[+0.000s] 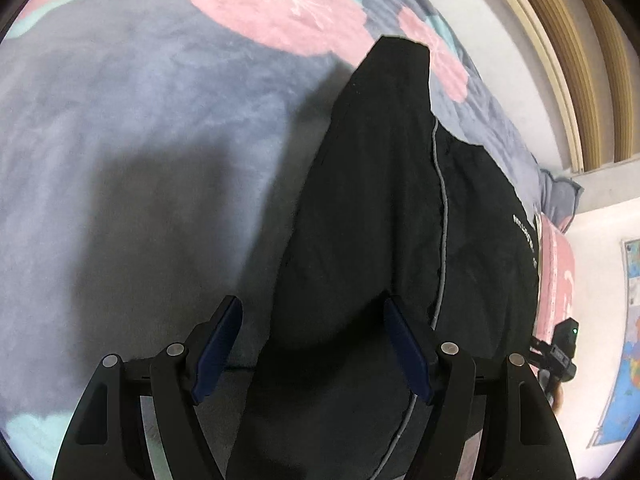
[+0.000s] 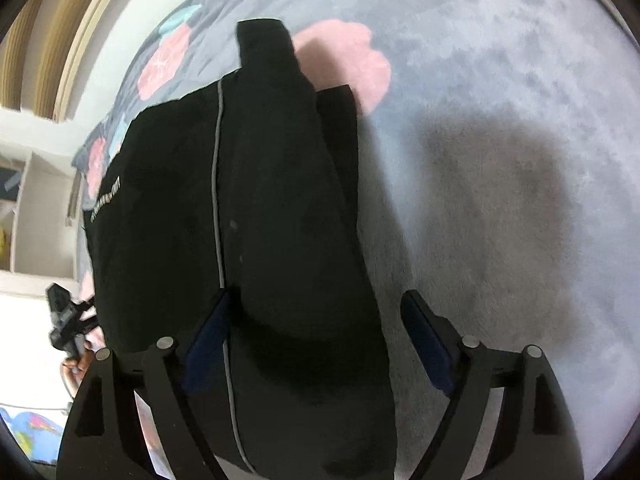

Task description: Fold large clothes

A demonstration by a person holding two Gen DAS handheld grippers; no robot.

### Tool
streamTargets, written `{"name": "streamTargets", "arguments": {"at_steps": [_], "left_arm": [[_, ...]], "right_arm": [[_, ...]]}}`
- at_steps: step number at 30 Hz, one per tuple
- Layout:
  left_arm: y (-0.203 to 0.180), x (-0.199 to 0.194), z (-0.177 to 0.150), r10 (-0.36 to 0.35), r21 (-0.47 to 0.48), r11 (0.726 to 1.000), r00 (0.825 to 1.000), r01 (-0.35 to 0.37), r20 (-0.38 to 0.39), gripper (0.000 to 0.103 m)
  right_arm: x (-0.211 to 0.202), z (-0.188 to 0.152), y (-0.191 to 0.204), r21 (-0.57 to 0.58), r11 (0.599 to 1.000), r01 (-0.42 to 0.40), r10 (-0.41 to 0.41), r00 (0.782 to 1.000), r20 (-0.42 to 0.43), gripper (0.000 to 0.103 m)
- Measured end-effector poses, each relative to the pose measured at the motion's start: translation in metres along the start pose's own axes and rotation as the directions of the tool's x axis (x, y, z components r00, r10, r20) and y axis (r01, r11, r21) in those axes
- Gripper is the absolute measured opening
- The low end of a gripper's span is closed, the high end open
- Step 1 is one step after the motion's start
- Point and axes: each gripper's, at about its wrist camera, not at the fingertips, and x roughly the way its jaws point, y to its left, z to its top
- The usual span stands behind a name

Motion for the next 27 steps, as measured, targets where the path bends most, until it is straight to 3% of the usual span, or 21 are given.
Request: {"name": "streamTargets", "arguments": {"at_steps": [3,7,10,14,16,19,21,27], "left_arm": [[0.006,0.007,0.005,-0.085,-0.044,0.995,0.996,0.084,-0.013,0.074],[0.020,0.019,0.007,-0.221,-0.105,0.970,0.975,0.219,-0.006,0.074],[0.025,0.023,0.005,-0.298,-0.142,0.945,0.955,0.296,0.007,0.074],[0.019,0.015,0.001,-0.412,-0.107,0.907,0.911,0.407,-0.031,0.074],[0.015,0.015,0.001,-0.420,-0.095,0.905,0.906,0.415,-0.045,0.074],[0.011,0.025,0.004,-0.368,-0.079,0.929,0.926,0.362,-0.086,0.074],[0.005,0.039,0.007,-0.349,-0.089,0.936,0.930,0.340,-0.117,0.075],[-0.008,0.072,0.018,-0.394,-0.119,0.917,0.912,0.381,-0.111,0.077]], "right_arm": [[0.010,0.004,-0.008,0.030,0.998,-0.060,0.060,0.998,-0.008,0.087],[0.018,0.004,-0.024,0.109,0.981,-0.163,0.163,0.987,0.013,0.088],[0.013,-0.003,-0.029,0.121,0.971,-0.206,0.206,0.978,0.011,0.088],[-0.002,-0.008,-0.028,0.098,0.955,-0.280,0.284,0.958,-0.027,0.088],[-0.009,-0.009,-0.025,0.064,0.955,-0.288,0.290,0.957,-0.025,0.088],[-0.003,-0.012,-0.016,0.009,0.965,-0.262,0.262,0.963,-0.062,0.090],[0.013,-0.013,-0.014,0.017,0.969,-0.247,0.247,0.963,-0.103,0.090],[0.043,0.001,0.006,-0.001,0.965,-0.261,0.259,0.961,-0.095,0.095]]}}
